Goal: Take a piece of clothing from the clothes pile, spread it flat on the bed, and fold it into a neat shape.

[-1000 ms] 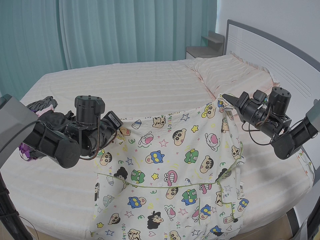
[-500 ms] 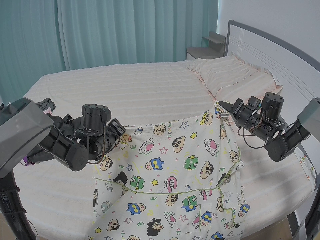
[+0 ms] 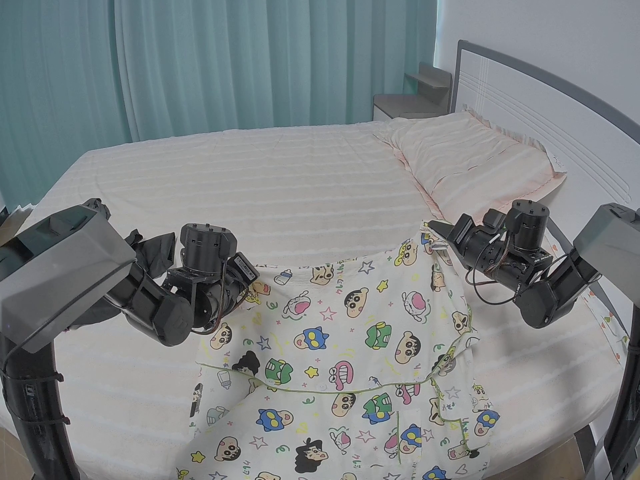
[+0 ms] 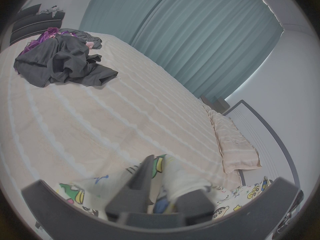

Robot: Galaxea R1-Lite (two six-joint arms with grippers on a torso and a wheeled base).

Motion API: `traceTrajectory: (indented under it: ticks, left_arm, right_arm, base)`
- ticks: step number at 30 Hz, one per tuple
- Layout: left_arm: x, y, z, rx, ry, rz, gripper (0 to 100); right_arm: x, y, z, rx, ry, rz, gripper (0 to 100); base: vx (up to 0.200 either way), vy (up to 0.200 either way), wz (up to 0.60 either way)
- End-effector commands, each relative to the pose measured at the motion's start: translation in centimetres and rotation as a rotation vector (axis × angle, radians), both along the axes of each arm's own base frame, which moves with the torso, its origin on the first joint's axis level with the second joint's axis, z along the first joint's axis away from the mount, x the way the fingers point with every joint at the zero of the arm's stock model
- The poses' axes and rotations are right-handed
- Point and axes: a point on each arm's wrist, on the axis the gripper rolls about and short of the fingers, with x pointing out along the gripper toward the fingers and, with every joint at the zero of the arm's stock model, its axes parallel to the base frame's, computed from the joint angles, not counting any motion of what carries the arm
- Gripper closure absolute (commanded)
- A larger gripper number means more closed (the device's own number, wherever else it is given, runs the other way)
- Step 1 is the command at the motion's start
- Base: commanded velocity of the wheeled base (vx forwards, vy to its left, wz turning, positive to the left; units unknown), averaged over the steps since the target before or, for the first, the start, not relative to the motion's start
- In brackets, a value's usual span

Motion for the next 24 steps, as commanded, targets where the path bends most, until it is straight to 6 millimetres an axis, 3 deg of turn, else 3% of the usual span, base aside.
traceTrajectory:
  ticks: [1, 4, 8, 11, 17, 21, 24]
  left_arm:
    - [1.8, 0.4, -1.8, 0.023, 0.009, 0.060, 0]
    - [3.1, 1.1, -3.3, 0.036, 0.024, 0.096, 0]
    - [4.1, 2.1, -4.3, 0.040, 0.033, 0.128, 0]
    - [4.5, 3.1, -4.8, 0.042, 0.042, 0.153, 0]
    - [4.6, 4.2, -4.6, 0.039, 0.043, 0.179, 0]
    - [4.2, 5.9, -1.9, 0.009, -0.003, 0.218, 0]
    - [2.6, 6.7, 0.9, -0.020, -0.035, 0.212, 0]
  right_arm:
    - [1.5, 0.5, -2.6, -0.011, 0.046, 0.004, 0]
    - [2.5, 0.9, -4.2, -0.024, 0.093, -0.001, 0]
    - [4.3, 1.2, -4.9, -0.034, 0.096, -0.069, 0]
    - [6.3, 1.3, -5.2, -0.051, 0.105, -0.177, 0]
    - [7.6, 1.0, -5.5, -0.069, 0.110, -0.297, 0]
    - [7.4, -0.8, -4.5, -0.080, 0.135, -0.349, 0]
    - [6.2, -2.9, -3.0, -0.085, 0.147, -0.380, 0]
  base:
    - [0.000, 0.000, 0.00]
    - [0.000, 0.000, 0.00]
    - [0.000, 0.000, 0.00]
    - [0.000, 0.000, 0.00]
    - [0.000, 0.000, 0.00]
    - [0.000, 0.000, 0.00]
    - [0.000, 0.000, 0.00]
